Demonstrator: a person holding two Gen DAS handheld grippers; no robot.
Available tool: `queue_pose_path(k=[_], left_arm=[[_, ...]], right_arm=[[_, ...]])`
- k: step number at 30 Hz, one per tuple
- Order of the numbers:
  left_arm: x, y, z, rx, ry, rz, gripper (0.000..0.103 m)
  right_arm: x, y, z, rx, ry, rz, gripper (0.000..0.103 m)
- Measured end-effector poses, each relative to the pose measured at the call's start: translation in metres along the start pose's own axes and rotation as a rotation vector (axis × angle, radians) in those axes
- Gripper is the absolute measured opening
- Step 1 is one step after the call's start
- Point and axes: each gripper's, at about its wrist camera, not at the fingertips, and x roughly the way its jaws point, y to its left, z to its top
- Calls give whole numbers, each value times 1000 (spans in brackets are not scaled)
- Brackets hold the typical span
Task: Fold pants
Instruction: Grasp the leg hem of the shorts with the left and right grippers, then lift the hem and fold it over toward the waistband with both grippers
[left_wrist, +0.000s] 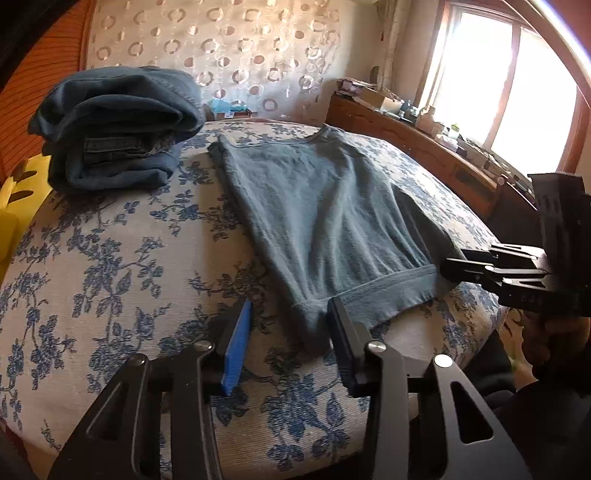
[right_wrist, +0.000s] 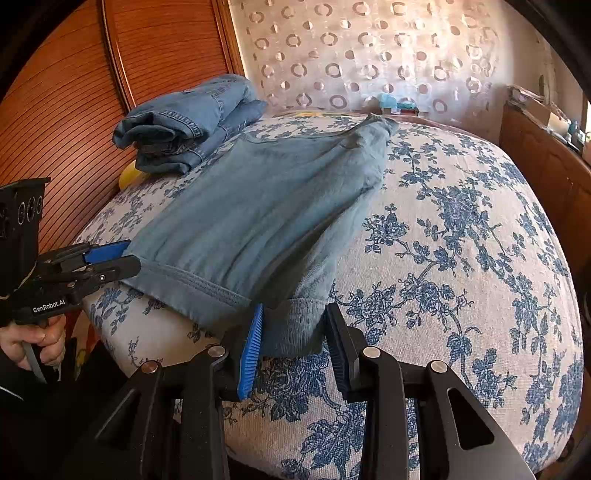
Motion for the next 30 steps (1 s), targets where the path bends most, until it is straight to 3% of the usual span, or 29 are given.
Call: queue_pose_path(k=[6, 11, 15, 30], left_arm=[[1, -3, 1, 0, 3, -21, 33], [3, -4, 5, 3, 11, -28, 25], [1, -8, 6, 13, 12, -44, 14], [-52, -26, 13, 63, -48, -98, 12]], right_arm=[[0, 1, -1, -2, 0, 12, 28], [-3, 4, -2, -30, 5, 27, 14], [-6, 3, -3, -26, 3, 37, 12], [-72, 4, -8, -25, -75, 106, 11]])
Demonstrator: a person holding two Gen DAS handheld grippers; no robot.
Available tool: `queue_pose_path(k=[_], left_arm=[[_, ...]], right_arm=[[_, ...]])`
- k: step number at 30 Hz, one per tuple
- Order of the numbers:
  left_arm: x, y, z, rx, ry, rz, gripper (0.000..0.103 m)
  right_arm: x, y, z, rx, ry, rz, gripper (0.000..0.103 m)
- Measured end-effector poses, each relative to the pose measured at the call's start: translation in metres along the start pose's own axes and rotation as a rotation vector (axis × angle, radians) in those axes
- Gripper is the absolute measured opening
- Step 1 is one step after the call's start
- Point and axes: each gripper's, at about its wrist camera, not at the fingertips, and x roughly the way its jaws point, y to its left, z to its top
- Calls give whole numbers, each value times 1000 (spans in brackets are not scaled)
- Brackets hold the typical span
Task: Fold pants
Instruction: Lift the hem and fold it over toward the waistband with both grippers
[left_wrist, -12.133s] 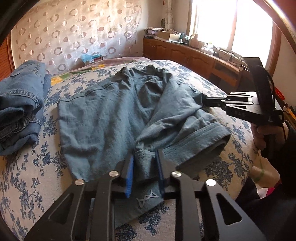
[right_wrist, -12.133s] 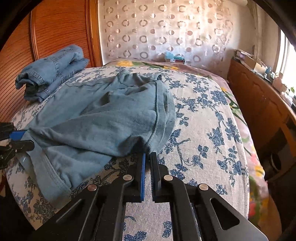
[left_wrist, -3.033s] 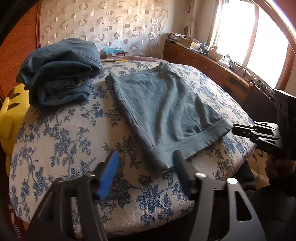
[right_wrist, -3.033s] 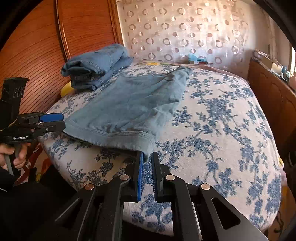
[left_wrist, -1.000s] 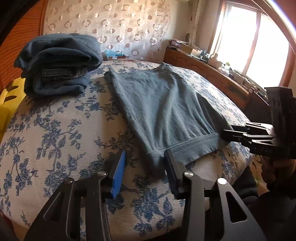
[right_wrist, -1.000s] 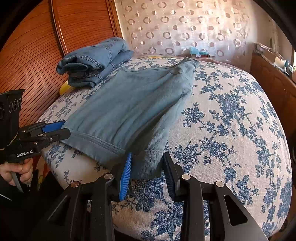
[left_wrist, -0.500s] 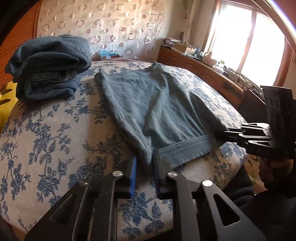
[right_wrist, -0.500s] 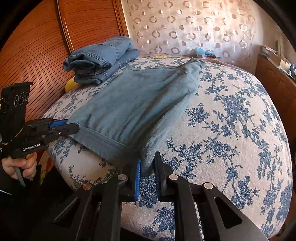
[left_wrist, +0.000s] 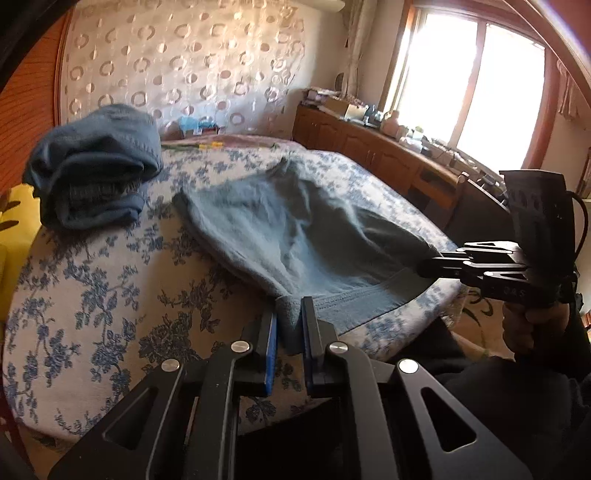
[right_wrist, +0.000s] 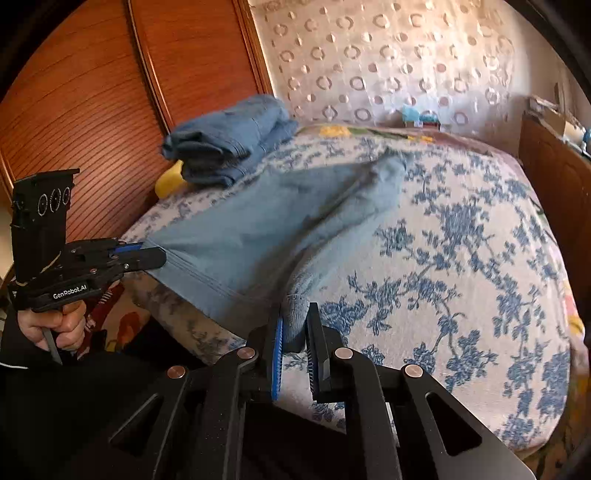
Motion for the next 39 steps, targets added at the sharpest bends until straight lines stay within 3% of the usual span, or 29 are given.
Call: queue_pose_path(k=[9, 13, 25, 39], left_arm=[[-36, -18, 19, 49, -93, 25, 12], [-33, -14, 27, 58, -101, 43, 12], [16, 16, 45, 37, -58, 95, 12], [46, 30, 70, 34, -42, 124, 12]], right_arm=[[-35, 10, 11, -49, -77, 21, 11], [-36, 8, 20, -53, -102, 12, 11], [25, -3, 45, -50, -67, -49, 11], [52, -12, 80, -57, -71, -101, 11]])
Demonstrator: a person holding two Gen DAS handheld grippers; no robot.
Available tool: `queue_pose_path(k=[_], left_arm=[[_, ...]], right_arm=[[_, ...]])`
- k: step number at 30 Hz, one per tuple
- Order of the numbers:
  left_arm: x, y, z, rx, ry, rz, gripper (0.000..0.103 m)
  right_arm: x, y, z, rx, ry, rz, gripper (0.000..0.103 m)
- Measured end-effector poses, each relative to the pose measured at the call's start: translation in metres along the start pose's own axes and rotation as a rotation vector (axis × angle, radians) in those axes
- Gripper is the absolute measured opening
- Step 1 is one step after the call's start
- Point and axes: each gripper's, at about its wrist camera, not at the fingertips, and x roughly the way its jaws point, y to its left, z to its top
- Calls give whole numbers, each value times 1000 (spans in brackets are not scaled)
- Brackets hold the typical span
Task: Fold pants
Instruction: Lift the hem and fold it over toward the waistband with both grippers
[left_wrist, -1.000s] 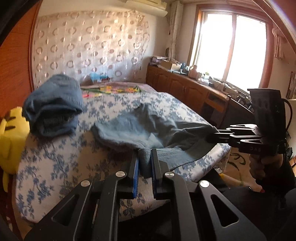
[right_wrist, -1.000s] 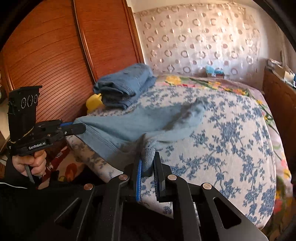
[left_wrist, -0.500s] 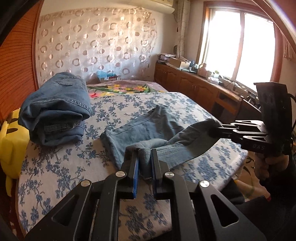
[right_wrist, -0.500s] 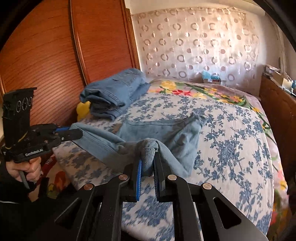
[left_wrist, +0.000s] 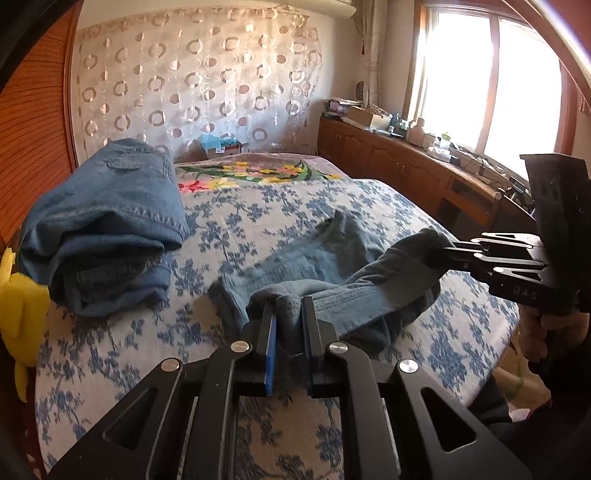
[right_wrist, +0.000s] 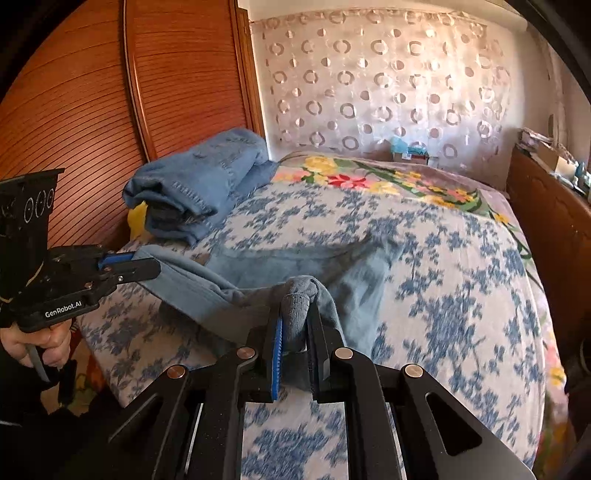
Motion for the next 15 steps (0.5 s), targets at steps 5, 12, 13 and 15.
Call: queue_pose_path(k=[5, 12, 13, 15], left_arm=[[8, 2, 13, 9, -9, 14, 13], [32, 9, 14, -5, 34, 41, 13], [36, 10, 13, -13, 47, 48, 14], [40, 12, 10, -27, 68, 52, 22]], right_arm=[[14, -6, 10, 0, -8, -20, 11], [48, -16, 15, 21, 38, -24, 15], [51, -19, 14, 33, 43, -26, 19], [50, -24, 14, 51, 42, -38, 26]])
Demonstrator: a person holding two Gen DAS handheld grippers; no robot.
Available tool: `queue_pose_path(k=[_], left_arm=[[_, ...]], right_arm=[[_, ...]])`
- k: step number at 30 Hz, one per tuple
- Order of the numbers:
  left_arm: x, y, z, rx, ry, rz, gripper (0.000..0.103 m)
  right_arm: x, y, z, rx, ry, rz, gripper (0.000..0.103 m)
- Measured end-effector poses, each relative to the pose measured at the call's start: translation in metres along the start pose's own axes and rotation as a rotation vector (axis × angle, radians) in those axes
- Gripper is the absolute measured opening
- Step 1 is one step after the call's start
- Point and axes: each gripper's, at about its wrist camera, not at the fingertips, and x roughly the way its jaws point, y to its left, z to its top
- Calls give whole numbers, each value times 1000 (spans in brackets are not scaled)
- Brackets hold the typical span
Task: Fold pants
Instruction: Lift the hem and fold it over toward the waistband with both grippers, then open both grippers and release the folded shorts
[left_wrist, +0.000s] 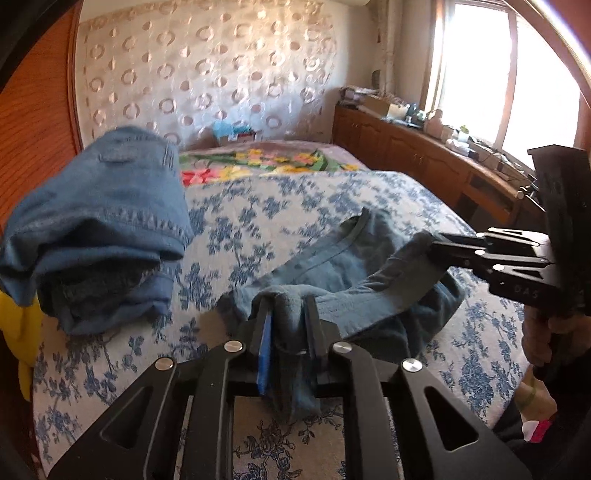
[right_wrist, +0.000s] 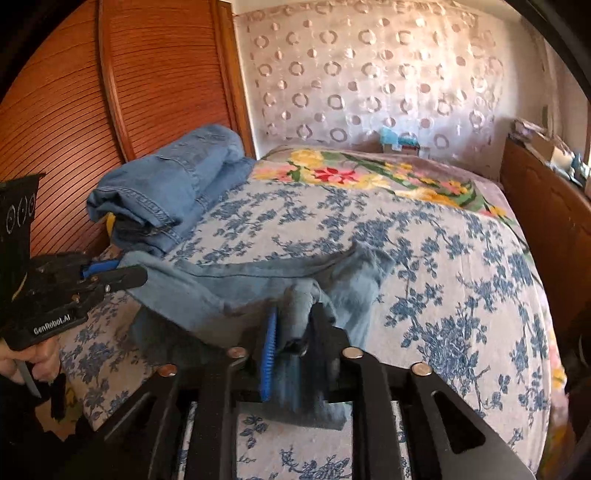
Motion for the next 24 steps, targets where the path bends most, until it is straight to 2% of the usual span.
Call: queue_pose_path(k=[1, 4, 7, 9, 15, 19, 23, 24], left_arm=[[0, 0, -1, 0, 2, -1, 25], [-6, 0, -5, 3, -14, 3, 45], [-15, 0, -10, 3, -26, -11, 57], [-20, 0, -15, 5, -26, -24, 71], [-16, 1, -37, 7, 34, -21, 72], [-6, -1, -45, 15, 71, -29, 72], [3, -2, -47, 26, 104, -44, 63], [6, -3, -46, 33, 111, -40, 57]], right_arm=[[-3, -2, 0, 11, -9, 2, 29], [-16, -11, -4, 41, -36, 5, 42], [-24, -14, -13, 30, -34, -13, 42], [-26, -14, -22, 22, -16, -30, 42], [-21, -13, -44, 19, 47, 3, 43], [-8, -11, -44, 16, 79, 36, 45], [7, -11, -42, 15, 114, 30, 45], [8, -13, -41, 21, 113, 36, 45]])
